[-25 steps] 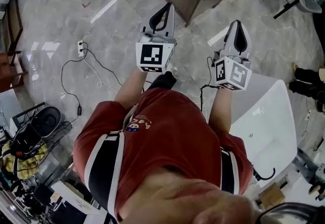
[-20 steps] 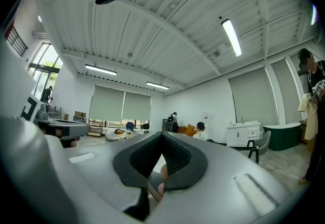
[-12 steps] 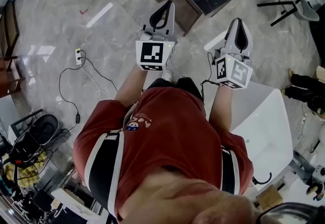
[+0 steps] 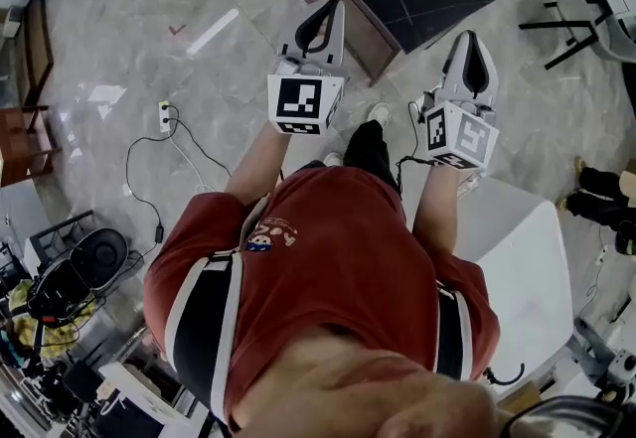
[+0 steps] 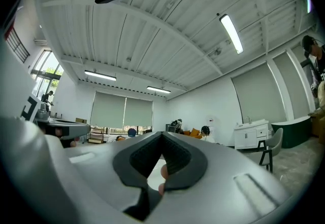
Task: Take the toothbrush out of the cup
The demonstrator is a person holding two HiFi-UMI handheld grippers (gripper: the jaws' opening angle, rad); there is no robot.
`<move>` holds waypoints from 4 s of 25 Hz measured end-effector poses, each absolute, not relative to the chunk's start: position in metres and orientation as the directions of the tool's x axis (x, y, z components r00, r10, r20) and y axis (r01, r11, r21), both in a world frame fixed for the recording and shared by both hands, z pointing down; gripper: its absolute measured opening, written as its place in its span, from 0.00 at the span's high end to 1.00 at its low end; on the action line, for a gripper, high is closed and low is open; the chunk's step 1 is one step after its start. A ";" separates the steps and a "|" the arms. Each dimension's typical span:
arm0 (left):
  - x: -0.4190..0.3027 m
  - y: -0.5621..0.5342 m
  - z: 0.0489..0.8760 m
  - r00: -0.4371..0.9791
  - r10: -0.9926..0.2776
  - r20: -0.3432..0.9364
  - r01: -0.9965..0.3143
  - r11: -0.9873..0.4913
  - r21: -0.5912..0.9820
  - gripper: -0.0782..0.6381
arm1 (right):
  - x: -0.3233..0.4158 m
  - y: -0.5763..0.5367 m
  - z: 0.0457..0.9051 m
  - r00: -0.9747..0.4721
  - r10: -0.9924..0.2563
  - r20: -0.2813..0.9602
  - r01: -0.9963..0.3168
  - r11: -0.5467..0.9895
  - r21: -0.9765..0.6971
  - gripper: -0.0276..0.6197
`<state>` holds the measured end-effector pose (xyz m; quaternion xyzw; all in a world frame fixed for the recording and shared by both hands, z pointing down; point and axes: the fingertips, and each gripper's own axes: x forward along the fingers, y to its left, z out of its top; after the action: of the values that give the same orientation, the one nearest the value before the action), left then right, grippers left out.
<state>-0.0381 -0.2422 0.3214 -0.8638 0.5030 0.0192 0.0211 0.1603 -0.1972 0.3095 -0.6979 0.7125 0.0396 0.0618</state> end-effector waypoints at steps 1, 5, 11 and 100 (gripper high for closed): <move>-0.033 -0.251 0.320 0.493 -0.868 -0.056 -0.870 -0.493 -0.023 0.88 | 0.165 -0.207 0.308 -0.021 -0.989 -0.147 -0.999 0.026 -0.031 0.94; -0.003 -0.288 0.313 0.493 -0.868 -0.059 -0.870 -0.491 -0.043 0.88 | 0.192 -0.248 0.307 -0.028 -0.988 -0.155 -0.998 0.036 -0.046 0.94; 0.050 -0.338 0.306 0.489 -0.871 -0.049 -0.872 -0.486 -0.060 0.88 | 0.244 -0.304 0.312 -0.037 -0.988 -0.147 -0.995 0.051 -0.088 0.94; 0.188 -0.633 0.447 0.621 -0.744 0.247 -0.781 -0.613 0.115 0.88 | 0.335 -0.656 0.471 -0.064 -0.988 0.142 -0.995 0.053 -0.084 0.88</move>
<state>0.1878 -0.6328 0.4467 -0.8939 0.4267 -0.0874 -0.1063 0.3350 -0.6558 0.4714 -0.6836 0.7252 -0.0793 -0.0230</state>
